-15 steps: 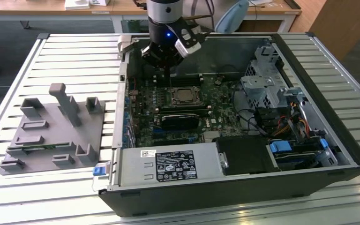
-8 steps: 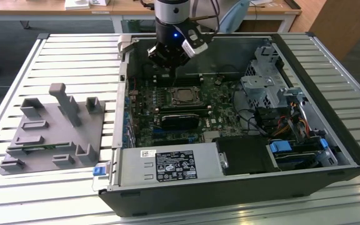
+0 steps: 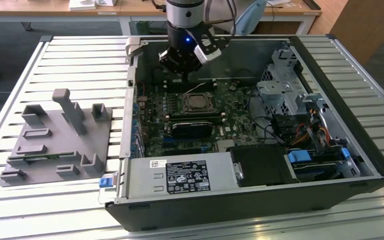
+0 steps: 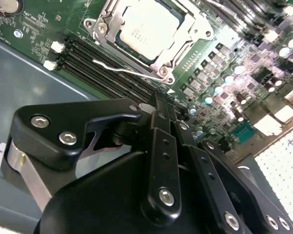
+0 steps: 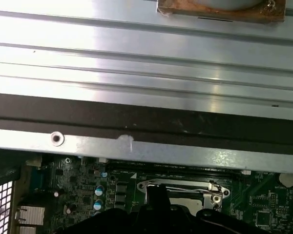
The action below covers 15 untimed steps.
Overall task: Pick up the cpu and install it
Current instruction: 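Install the first cpu locking lever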
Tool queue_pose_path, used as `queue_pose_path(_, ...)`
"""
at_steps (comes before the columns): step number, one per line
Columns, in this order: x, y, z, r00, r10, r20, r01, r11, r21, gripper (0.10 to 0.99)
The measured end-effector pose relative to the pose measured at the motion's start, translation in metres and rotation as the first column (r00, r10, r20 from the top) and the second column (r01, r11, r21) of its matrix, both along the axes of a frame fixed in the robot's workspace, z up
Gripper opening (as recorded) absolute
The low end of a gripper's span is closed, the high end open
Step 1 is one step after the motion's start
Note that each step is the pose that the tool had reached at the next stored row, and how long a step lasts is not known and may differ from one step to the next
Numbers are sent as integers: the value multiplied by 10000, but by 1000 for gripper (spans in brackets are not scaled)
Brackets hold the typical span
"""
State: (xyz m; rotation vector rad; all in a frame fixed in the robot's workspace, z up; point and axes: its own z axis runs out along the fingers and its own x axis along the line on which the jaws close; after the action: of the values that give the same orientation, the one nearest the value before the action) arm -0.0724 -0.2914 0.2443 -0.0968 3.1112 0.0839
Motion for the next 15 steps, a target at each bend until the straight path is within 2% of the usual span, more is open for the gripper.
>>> queue_pose_path(3,37,0,-24,10000,-88,-3,88,10000,17,106)
queue_pose_path(6,115,3,-66,9999,-115,-4,115,9999,16,106)
queue_pose_path(10,138,22,-139,9999,-115,-8,115,9999,12,106)
queue_pose_path(15,190,37,-182,9999,-115,-10,115,9999,14,106)
